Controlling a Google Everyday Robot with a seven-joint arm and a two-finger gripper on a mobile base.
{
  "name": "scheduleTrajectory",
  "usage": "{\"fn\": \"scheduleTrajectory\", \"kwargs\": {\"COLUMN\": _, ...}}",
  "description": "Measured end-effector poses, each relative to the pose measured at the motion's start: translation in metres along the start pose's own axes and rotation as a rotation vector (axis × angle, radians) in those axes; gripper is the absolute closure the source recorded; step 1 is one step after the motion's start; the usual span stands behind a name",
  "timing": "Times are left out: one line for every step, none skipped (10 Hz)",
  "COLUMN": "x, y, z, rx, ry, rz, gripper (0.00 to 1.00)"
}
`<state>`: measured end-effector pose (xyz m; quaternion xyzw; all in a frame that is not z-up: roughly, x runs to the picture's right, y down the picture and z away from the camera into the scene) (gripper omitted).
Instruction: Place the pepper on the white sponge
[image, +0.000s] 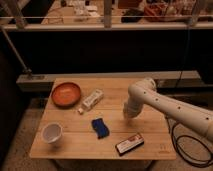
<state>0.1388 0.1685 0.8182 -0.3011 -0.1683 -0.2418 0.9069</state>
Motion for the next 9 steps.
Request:
{"fn": "scheduleTrajectory", "kwargs": {"x": -0.004, "y": -0.002, "z": 0.0, "rx": 0.0, "ry": 0.004, "rz": -0.013, "gripper": 0.88}}
{"fn": "scheduleTrajectory", "kwargs": {"x": -0.011, "y": -0.005, "z": 0.0, "rx": 0.0, "ry": 0.006, "rz": -0.022, "gripper": 0.88}}
{"fn": "scheduleTrajectory", "kwargs": {"x": -0.02, "y": -0.009, "z": -0.001, "rx": 0.001, "ry": 0.009, "rz": -0.041, "gripper": 0.88}}
{"fn": "scheduleTrajectory", "kwargs": {"x": -0.022, "y": -0.009, "z": -0.003, "rx": 0.0, "ry": 0.014, "rz": -0.05, "gripper": 0.88}}
{"fn": "scheduleTrajectory", "kwargs": {"x": -0.026, "y": -0.01, "z": -0.004, "rx": -0.001, "ry": 0.018, "rz": -0.062, "gripper": 0.88}}
{"fn": "scheduleTrajectory", "kwargs": {"x": -0.032, "y": -0.013, "z": -0.004, "rx": -0.002, "ry": 0.019, "rz": -0.078, "gripper": 0.89}}
{"fn": "scheduleTrajectory", "kwargs": {"x": -0.036, "y": -0.015, "z": -0.004, "rx": 0.001, "ry": 0.021, "rz": -0.09, "gripper": 0.95}}
{"fn": "scheduleTrajectory", "kwargs": {"x": -0.038, "y": -0.015, "z": -0.005, "rx": 0.001, "ry": 0.02, "rz": -0.094, "gripper": 0.99}}
{"fn": "scheduleTrajectory", "kwargs": {"x": -0.041, "y": -0.015, "z": -0.006, "rx": 0.001, "ry": 0.022, "rz": -0.102, "gripper": 0.99}}
